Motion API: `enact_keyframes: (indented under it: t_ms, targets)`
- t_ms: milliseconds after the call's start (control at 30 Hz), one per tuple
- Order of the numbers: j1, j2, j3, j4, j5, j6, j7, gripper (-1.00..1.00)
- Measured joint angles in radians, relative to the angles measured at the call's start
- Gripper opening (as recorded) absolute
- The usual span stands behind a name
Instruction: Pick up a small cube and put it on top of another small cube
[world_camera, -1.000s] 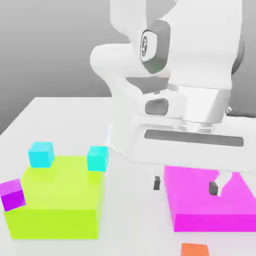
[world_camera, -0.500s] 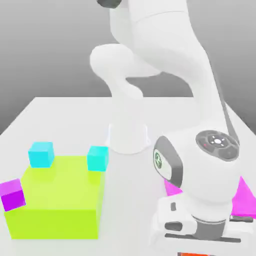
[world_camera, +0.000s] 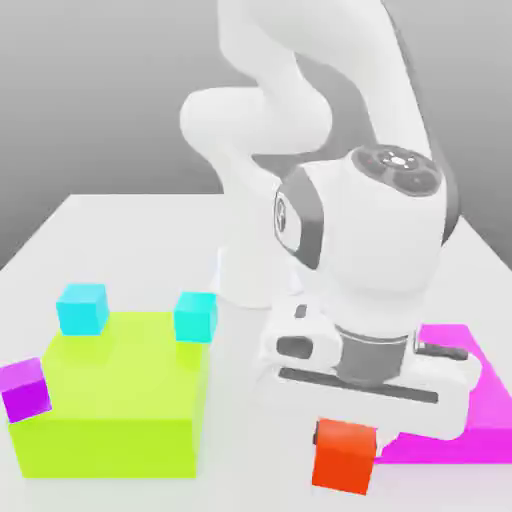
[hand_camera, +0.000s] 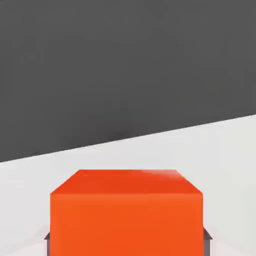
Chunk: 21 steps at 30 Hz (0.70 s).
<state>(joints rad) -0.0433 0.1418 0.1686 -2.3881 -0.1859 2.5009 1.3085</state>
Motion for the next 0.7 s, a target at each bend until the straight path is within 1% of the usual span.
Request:
enact_keyframes:
  t_ms: [167, 267, 700]
  targets:
    - [-0.073, -0.175, -0.027, -0.112, 0.011, -0.065, 0.019, -1.00]
    - [-0.094, -0.281, -0.046, -0.179, 0.027, -0.103, 0.023, -1.00]
    - [-0.189, -0.753, -0.168, -0.474, 0.127, -0.258, 0.024, -1.00]
